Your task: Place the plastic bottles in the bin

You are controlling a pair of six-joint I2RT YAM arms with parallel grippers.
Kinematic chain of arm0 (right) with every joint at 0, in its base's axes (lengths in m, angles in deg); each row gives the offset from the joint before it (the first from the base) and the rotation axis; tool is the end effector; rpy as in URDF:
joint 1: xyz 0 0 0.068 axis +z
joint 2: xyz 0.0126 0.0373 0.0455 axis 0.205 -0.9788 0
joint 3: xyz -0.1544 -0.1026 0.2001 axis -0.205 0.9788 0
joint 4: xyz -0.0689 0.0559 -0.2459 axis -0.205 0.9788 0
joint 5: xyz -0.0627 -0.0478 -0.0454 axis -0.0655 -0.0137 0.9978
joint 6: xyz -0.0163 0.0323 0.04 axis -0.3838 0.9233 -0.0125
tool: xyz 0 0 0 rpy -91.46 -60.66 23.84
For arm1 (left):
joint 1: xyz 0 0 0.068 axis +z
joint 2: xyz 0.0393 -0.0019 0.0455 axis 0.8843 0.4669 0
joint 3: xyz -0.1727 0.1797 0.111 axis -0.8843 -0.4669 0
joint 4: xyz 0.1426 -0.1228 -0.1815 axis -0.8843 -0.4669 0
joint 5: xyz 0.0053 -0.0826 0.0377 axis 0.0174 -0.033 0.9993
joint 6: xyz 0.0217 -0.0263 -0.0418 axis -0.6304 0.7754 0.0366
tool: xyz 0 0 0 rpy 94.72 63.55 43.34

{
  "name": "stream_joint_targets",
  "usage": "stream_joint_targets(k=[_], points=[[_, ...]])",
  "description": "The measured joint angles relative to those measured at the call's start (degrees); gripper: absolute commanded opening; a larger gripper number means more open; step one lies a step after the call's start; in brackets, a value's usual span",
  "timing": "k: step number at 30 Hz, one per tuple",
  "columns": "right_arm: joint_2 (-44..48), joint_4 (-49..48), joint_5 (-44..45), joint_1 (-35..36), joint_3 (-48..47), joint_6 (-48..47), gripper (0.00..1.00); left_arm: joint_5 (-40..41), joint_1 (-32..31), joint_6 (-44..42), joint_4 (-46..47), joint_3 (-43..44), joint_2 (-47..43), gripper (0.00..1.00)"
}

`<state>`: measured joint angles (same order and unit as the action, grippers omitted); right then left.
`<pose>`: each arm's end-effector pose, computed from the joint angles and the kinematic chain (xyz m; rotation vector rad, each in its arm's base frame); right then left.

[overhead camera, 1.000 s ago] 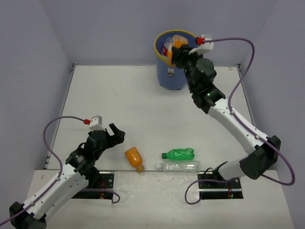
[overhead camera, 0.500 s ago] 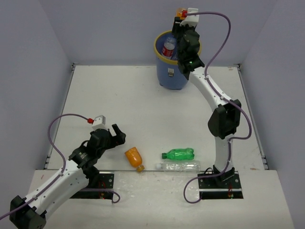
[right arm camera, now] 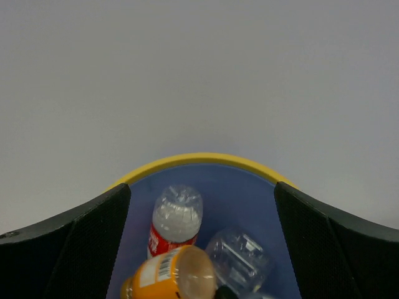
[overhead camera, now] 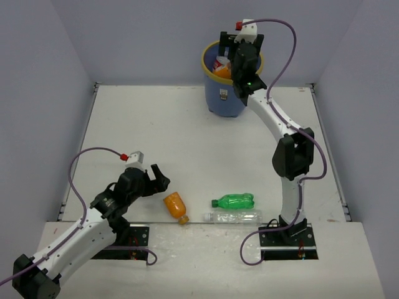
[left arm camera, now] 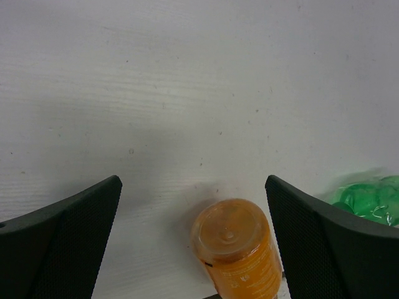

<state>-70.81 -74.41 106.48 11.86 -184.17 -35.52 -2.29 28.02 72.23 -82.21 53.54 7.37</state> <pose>0.4679 0.1876 0.4092 0.0848 1.3885 -0.0158 0.1146 -0.0712 0.1874 -0.3291 2.2698 -0.5814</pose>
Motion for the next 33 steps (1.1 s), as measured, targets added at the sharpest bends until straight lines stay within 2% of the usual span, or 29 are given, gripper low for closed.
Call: stream_joint_targets(k=[4,8,12,20,28,31,33], points=[[8.4,1.3,-1.4,0.0,9.3,2.3,0.99,-2.8,0.0,-0.4,-1.0,1.3,1.3,1.0],[21.3,-0.1,-1.8,0.0,24.1,4.9,0.99,-5.7,0.0,-0.4,-2.9,3.7,1.7,1.0],[31.0,-3.4,-1.6,0.0,34.8,7.7,0.99,-8.5,-0.1,-0.4,-4.4,5.0,2.9,1.0],[42.5,-9.5,0.8,-0.1,58.3,15.4,0.99,-11.0,-2.1,-0.3,-6.4,5.4,5.5,1.0],[48.4,-10.2,1.5,-0.4,66.8,18.9,0.99,-11.8,-6.3,0.9,-7.8,5.4,8.9,1.0],[54.2,-10.8,2.7,-0.4,70.6,19.9,0.99,-11.8,-8.0,1.6,-7.3,5.3,11.0,1.0],[58.6,-11.1,3.5,-0.4,73.3,20.8,0.99,-11.8,-8.9,2.3,-6.5,4.8,11.9,0.96]])
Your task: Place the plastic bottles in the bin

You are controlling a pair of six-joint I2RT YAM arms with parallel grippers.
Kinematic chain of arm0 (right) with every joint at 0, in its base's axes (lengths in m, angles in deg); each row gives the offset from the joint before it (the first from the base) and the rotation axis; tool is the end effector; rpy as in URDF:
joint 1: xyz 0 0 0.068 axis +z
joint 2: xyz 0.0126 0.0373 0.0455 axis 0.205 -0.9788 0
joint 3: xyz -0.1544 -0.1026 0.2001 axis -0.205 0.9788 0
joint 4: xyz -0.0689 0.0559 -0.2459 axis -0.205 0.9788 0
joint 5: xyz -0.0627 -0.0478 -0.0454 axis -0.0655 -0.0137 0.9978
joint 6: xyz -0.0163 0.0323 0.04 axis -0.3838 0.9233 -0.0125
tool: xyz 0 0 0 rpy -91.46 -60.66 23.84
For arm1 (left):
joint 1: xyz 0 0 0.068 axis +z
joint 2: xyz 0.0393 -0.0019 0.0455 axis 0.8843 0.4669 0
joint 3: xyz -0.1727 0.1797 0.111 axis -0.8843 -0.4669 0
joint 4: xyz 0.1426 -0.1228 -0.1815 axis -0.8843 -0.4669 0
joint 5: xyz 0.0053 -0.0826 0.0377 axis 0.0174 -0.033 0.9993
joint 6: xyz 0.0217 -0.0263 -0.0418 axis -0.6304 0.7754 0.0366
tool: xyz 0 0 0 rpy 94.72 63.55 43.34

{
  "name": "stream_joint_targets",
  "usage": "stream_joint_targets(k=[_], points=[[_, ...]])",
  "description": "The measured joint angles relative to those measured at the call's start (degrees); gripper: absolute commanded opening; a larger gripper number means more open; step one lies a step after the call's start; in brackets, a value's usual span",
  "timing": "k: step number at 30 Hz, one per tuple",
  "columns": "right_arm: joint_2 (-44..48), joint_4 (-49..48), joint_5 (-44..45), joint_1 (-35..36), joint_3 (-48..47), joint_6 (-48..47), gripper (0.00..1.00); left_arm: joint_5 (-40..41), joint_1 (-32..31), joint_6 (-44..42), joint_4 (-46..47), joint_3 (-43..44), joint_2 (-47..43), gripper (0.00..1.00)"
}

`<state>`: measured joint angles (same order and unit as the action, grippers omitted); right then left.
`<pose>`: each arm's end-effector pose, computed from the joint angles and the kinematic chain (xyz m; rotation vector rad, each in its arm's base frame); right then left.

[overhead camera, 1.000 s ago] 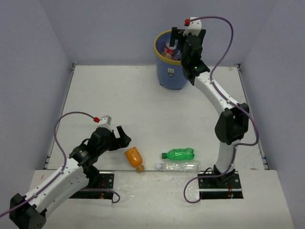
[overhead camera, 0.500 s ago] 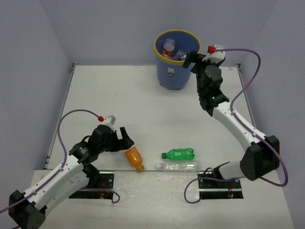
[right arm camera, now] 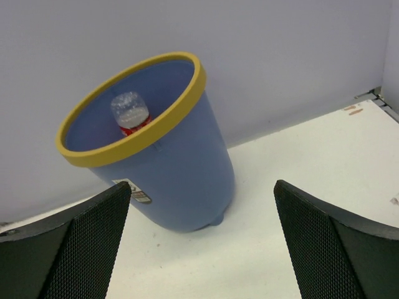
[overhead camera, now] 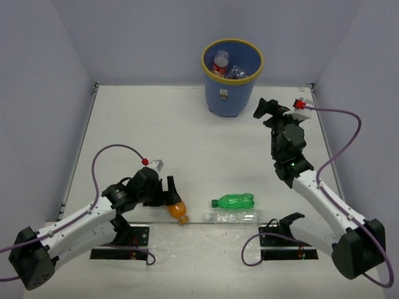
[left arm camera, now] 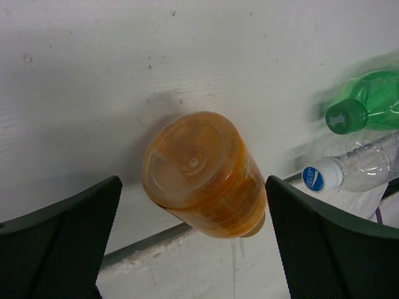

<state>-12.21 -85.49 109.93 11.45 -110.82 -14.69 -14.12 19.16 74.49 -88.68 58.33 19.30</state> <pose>0.2361 0.0819 0.3414 0.3783 1.4052 0.2116 0.1075 -0.1029 0.1806 -0.1040 2.6226 -0.6970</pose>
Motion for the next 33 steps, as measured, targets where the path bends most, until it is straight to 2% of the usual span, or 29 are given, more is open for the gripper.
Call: stream_joint_targets(k=[4,7,11,18,20,25,28,30,33], points=[[8.3,0.2,1.6,0.0,5.8,3.2,0.99,0.0,-1.0,0.5,2.7,-1.4,1.1,0.83],[16.4,4.3,3.6,-0.1,11.1,7.1,0.99,-0.2,-1.8,0.9,5.3,-2.2,2.6,0.67],[27.6,11.4,6.5,-0.1,17.2,12.8,0.99,-0.3,-2.5,1.6,8.9,-2.4,5.4,0.35],[40.4,22.7,9.3,-0.1,22.2,17.8,0.99,-0.2,-3.3,1.4,12.2,-2.2,7.5,0.06],[42.4,25.2,9.4,-0.1,22.6,18.7,0.99,0.5,-3.4,1.3,12.2,-1.5,7.6,0.0],[44.6,27.9,9.2,-0.1,24.0,20.1,0.99,4.1,-3.5,-0.6,14.5,4.5,8.3,0.0],[44.4,29.1,9.2,-0.1,24.5,20.7,0.99,5.8,-3.5,-2.6,20.3,8.4,9.9,0.0],[44.3,29.4,9.0,-0.1,24.6,21.0,0.99,7.4,-3.5,-4.8,23.2,13.0,12.8,0.0],[44.4,29.6,8.9,0.0,24.7,21.2,0.99,9.6,-3.5,-9.5,28.2,24.2,20.2,0.0]])
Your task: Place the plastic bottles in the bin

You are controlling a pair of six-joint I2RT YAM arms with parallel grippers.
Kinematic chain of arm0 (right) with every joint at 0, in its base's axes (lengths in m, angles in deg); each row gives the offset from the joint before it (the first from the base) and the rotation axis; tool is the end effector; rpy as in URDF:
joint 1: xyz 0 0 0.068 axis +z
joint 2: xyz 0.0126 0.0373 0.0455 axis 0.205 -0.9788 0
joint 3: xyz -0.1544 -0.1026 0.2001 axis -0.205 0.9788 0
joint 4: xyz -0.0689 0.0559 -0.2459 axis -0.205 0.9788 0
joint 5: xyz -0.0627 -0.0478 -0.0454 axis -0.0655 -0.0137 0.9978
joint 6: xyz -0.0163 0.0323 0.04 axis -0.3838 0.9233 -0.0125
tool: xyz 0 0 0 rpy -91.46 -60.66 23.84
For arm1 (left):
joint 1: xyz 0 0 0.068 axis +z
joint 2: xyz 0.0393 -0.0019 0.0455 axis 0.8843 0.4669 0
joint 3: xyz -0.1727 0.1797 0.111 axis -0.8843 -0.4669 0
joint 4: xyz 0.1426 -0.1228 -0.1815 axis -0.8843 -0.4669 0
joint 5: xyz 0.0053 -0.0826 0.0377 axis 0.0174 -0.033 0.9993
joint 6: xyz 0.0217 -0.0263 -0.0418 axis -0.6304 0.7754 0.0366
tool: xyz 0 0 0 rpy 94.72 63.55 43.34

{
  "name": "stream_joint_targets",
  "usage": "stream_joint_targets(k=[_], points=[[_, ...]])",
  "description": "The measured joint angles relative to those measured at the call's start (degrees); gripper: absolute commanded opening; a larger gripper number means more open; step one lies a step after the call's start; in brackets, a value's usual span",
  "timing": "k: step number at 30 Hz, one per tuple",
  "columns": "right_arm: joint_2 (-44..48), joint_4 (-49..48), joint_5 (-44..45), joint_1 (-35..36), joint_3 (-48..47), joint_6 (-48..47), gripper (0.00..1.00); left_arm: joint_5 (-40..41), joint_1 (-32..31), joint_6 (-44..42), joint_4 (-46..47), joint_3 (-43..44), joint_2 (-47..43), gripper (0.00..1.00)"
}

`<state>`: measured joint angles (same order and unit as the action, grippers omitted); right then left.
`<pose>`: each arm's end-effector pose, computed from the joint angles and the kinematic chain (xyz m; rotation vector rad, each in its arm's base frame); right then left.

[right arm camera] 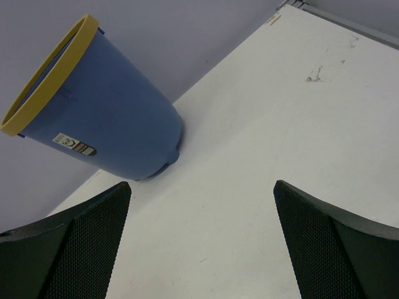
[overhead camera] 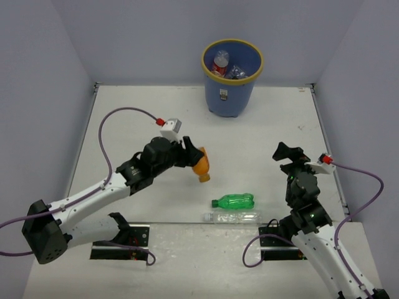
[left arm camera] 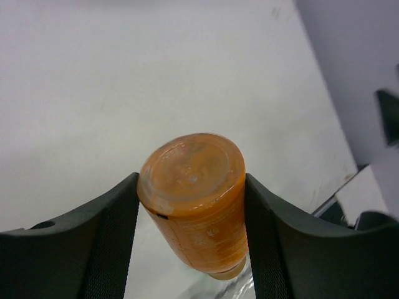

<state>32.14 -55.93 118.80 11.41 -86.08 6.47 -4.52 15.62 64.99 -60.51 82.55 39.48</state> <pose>0.1121 0.0236 0.2547 0.7369 1.4268 0.2975 0.1823 -0.1865 0.3018 0.0483 2.0133 -0.8775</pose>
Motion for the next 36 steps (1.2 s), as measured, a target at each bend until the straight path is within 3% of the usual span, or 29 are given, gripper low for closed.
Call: stream_joint_targets(k=[12,18,21,24,25,26,27,36], points=[[6.9,0.4,1.1,0.0,2.6,0.0,0.99,0.5,2.6,-14.9,17.1,48.5,34.3,0.01],[8.6,0.6,1.5,0.0,3.3,0.1,0.99,-2.3,9.3,-13.6,24.3,66.0,50.9,0.02],[8.6,0.7,1.5,0.0,3.3,0.1,0.99,-3.1,12.7,-11.1,27.4,72.7,58.6,0.12],[8.5,0.7,1.6,0.0,3.3,0.1,0.99,-2.8,15.0,-9.6,28.6,77.7,65.1,0.15],[8.5,0.7,1.6,0.0,3.3,0.1,0.99,-2.4,15.3,-9.3,29.0,78.8,66.8,0.25],[8.4,0.7,1.6,0.0,3.3,0.1,0.99,-1.9,15.5,-8.9,29.0,79.5,68.1,0.55],[8.1,0.7,1.6,0.0,3.3,0.1,0.99,-1.3,15.4,-8.5,29.0,79.8,69.1,0.99],[5.9,0.7,1.5,0.0,3.3,0.1,0.99,-0.6,14.2,-6.9,29.5,80.0,70.7,1.0]])
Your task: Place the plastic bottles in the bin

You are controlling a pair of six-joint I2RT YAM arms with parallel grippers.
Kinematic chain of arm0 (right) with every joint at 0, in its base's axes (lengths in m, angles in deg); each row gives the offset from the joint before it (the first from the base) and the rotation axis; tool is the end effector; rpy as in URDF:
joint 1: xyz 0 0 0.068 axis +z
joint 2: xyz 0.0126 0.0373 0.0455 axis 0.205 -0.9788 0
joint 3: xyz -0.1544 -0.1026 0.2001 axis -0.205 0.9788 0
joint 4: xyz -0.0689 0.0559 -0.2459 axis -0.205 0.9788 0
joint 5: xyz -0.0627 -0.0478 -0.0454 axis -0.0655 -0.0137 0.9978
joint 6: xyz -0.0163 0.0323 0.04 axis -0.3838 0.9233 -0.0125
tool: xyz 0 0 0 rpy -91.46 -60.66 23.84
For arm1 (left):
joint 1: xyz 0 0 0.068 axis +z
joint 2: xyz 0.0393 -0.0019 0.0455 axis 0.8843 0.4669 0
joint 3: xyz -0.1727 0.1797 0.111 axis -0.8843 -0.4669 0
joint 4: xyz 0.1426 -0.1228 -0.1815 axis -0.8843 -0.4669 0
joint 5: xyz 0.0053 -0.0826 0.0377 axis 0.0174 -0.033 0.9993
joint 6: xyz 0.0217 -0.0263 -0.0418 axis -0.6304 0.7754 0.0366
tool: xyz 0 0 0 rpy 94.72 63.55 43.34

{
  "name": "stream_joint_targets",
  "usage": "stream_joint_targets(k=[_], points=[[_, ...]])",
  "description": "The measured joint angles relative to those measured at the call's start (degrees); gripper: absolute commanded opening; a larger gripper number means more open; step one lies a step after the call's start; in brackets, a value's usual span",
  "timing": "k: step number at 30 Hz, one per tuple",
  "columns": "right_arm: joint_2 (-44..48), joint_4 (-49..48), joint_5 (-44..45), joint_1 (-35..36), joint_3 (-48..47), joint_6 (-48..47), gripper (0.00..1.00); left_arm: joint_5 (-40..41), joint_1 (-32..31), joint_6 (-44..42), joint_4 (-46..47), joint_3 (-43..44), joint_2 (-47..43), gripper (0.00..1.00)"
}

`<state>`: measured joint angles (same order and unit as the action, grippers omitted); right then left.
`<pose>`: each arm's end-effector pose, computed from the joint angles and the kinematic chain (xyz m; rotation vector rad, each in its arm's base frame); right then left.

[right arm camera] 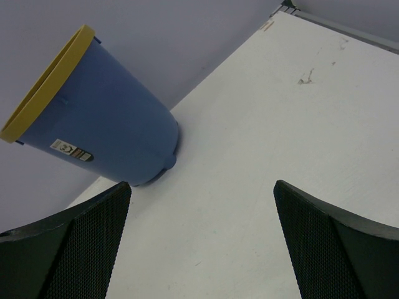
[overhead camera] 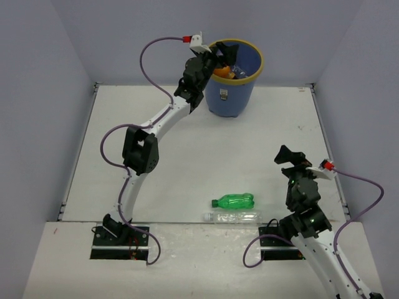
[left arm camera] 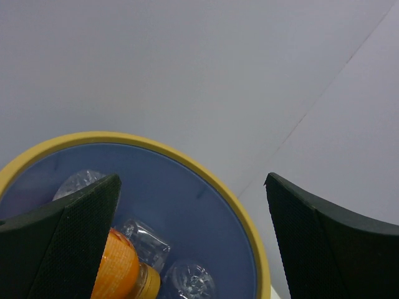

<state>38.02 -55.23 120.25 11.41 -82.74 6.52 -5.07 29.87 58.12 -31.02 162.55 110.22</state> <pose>0.1029 0.0188 0.2425 0.7577 1.3874 0.2974 0.4763 -0.2966 0.3636 -0.0965 1.2866 -0.9060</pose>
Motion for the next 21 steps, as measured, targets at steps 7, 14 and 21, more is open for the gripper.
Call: stream_joint_targets(k=[7,14,21], points=[[-3.9,0.9,-2.6,0.0,-0.6,-0.1,0.99,-1.9,-0.1,-1.4,-2.6,-0.7,-3.2,1.0],[-8.0,7.8,-7.1,0.0,-5.6,2.0,0.99,-5.8,-0.6,-8.2,-9.2,-4.0,-14.7,1.0],[-8.1,15.4,-15.9,0.0,-9.2,10.0,0.99,-10.4,-1.2,-13.2,-12.7,-29.3,-40.5,1.0]])
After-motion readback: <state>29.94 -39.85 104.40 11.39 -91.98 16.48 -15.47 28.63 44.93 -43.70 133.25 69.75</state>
